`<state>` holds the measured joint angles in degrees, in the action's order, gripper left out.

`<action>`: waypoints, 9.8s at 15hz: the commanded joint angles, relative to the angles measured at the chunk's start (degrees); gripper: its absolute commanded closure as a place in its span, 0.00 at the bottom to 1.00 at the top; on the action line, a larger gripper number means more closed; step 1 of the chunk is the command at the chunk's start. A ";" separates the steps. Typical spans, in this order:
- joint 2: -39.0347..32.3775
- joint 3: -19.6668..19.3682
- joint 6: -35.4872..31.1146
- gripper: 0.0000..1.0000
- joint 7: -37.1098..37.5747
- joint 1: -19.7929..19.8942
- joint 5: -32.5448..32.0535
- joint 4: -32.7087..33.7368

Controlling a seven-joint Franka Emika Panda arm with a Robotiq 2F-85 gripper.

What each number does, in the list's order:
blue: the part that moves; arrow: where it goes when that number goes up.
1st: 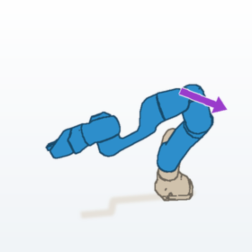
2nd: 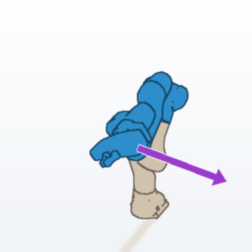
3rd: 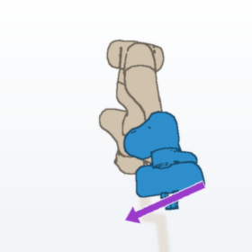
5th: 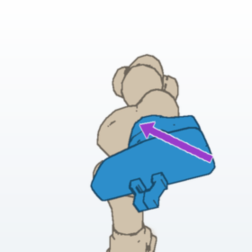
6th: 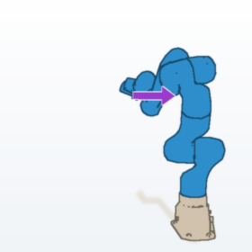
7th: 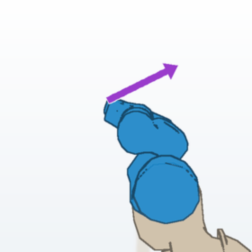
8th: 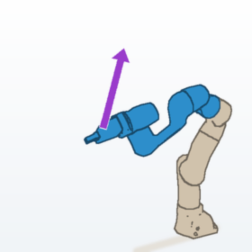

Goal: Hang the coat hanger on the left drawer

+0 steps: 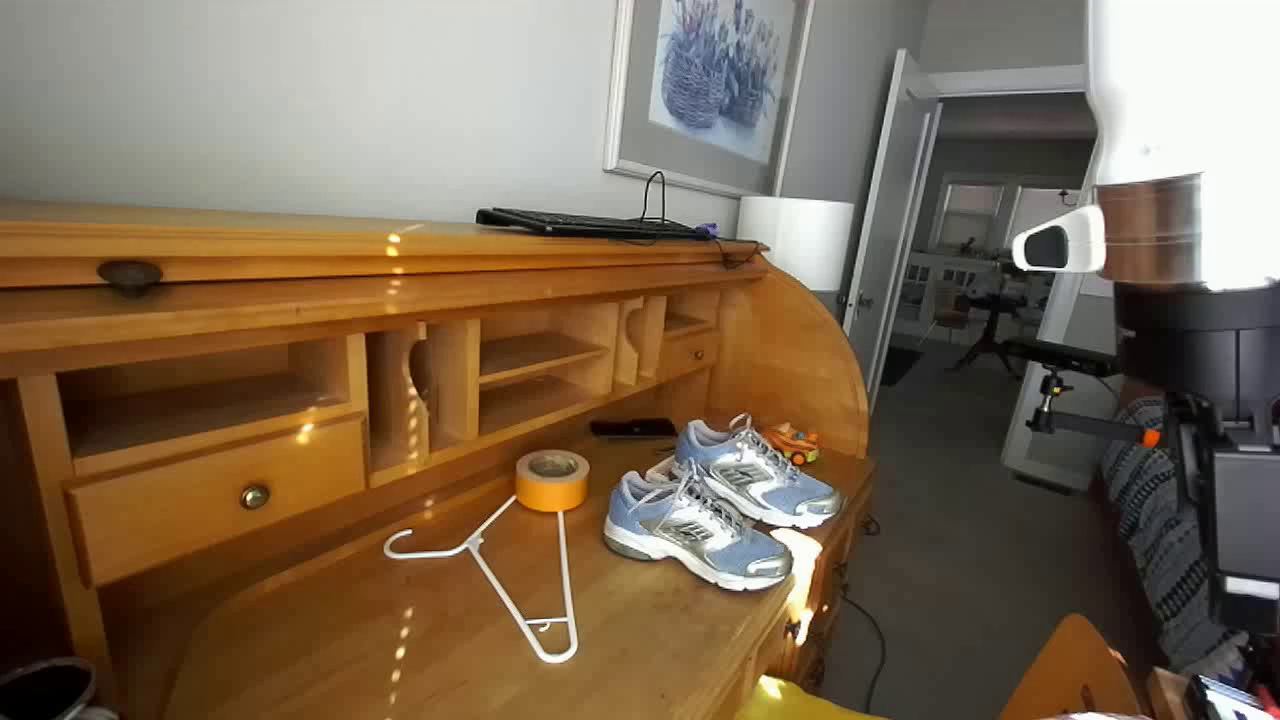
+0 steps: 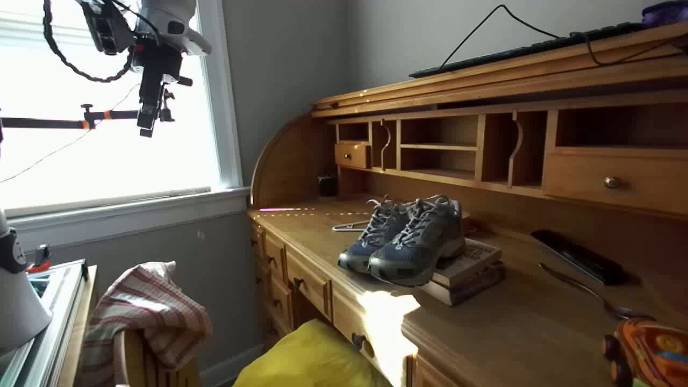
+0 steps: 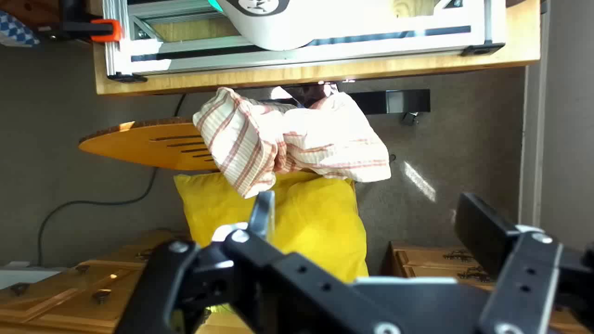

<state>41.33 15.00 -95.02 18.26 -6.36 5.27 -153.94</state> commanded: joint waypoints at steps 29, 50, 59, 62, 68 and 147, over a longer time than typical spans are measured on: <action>-42.05 -5.36 -25.53 0.00 -8.94 1.74 -18.85 25.55; -49.61 -8.06 -33.62 0.00 -7.51 0.47 -22.98 32.61; -59.78 -11.04 -40.30 0.00 -6.99 -0.43 -22.37 39.54; -62.74 -11.84 -43.13 0.00 -7.09 -0.88 -22.10 41.97; -69.19 -12.57 -46.31 0.00 -8.60 -1.61 -20.57 47.35; -67.58 -5.12 -22.35 0.53 -25.78 1.74 1.60 46.65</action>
<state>-30.31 11.03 -119.58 -6.24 -4.50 7.35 -103.47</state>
